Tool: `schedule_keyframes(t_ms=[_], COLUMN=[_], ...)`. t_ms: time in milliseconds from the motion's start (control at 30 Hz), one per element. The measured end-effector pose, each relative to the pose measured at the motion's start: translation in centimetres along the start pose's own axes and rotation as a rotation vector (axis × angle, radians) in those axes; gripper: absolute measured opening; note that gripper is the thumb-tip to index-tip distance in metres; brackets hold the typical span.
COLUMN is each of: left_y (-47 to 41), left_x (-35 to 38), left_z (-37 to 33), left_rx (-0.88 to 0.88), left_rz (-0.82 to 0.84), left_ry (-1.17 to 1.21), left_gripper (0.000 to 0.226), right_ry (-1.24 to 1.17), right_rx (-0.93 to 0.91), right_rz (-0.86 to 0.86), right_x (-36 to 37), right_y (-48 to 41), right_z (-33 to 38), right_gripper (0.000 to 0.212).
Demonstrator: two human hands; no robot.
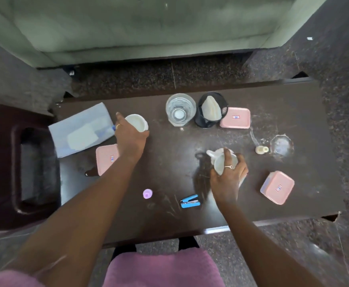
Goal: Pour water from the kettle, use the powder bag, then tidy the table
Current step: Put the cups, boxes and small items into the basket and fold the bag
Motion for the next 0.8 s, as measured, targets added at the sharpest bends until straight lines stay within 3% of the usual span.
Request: schedule_keyframes(t_ms=[167,333,600,800], left_y=[-0.3,-0.2,-2.5,-4.0], left_x=[-1.3,-4.4,-16.1,-28.6], left_z=[0.4,0.1,4.9,14.0], left_rx=[0.135,0.168,0.045,-0.099], left_rz=[0.049,-0.086,-0.271,-0.502], left_ry=[-0.009,0.101,0.155,0.052], left_gripper=[0.075,0.066,0.072,0.067], right_ry=[-0.114,-0.133,-0.056,-0.233], right_rx=[-0.137,-0.447,-0.758,-0.858], right_rz=[0.196,0.259,0.385,0.561], right_x=[3.2,4.2,7.2,10.1], right_y=[2.2,3.5,6.9,13.4], right_z=[4.2,8.6,22.3,36.8], right_gripper=[0.063,0.070,0.061,0.070])
Point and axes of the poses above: each hand's wrist, its own y-axis away from the middle knuckle, its own x-axis out of the palm, z = x × y, the point moved 4 cm from there along -y, towards the middle knuckle, and after that the axes turned 12 degrees about x, right-handed, at the moved point
